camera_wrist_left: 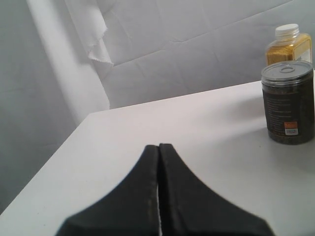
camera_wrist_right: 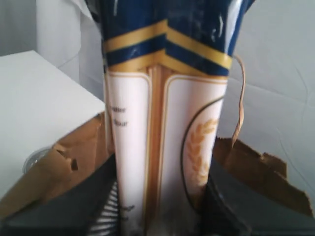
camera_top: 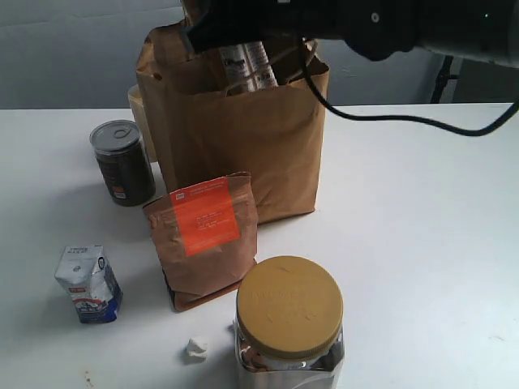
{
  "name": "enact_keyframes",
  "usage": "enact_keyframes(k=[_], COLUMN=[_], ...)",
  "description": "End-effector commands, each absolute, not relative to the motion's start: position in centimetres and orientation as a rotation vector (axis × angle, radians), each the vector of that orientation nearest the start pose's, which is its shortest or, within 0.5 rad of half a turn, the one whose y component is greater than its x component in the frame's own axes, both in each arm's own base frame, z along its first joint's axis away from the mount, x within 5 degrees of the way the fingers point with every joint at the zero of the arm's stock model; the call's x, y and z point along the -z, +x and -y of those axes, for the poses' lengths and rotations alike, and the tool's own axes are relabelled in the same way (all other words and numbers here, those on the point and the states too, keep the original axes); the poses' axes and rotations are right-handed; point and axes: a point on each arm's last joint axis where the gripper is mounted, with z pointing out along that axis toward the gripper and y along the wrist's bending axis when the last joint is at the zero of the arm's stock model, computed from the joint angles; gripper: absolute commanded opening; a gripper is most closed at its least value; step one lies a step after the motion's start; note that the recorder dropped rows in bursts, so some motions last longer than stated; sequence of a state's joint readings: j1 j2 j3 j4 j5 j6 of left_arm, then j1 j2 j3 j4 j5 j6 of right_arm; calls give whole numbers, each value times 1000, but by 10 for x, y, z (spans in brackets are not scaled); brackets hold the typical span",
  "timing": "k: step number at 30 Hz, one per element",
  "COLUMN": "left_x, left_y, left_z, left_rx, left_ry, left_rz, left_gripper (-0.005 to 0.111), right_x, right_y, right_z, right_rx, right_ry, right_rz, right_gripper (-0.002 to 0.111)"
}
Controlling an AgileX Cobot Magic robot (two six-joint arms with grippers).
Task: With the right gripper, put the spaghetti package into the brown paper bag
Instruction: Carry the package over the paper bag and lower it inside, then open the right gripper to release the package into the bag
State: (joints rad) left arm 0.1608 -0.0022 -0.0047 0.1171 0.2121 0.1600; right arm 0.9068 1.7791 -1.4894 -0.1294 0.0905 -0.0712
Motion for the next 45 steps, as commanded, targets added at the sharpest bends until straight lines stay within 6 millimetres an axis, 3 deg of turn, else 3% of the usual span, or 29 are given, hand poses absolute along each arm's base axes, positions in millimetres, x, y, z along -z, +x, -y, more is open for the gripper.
enact_keyframes(k=[1,10,12,17,20,36,40,45], left_x=[-194,-194,-194,-194,-194,-194,-194,-194], left_y=[55,55,55,55,55,55,55,55], left_z=[-11,-11,-11,-11,-11,-11,-11,-11], left_rx=[-338,-338,-338,-338,-338,-338,-338,-338], left_ry=[74,74,74,74,74,74,74,74], left_rz=[-1702,-1702,-1702,-1702,-1702,-1702,-1702,-1702], left_gripper=[0,0,0,0,0,0,0,0], right_x=[-333,-325,-321,-303,-297,-293,-324,-396], right_y=[266,270,276,291,297,300,295,269], right_z=[-337,-336,-332,-320,-315,-309,-304,-284], right_rx=[-500,-488,-467,-425,-416,-401,-441,-567], right_ry=[-961,-964,-963,-952,-935,-927,-870,-713], right_rz=[-1554,-1571,-1593,-1742,-1797,-1844,-1723,-1496], right_gripper=[0,2,11,46,58,60,59,53])
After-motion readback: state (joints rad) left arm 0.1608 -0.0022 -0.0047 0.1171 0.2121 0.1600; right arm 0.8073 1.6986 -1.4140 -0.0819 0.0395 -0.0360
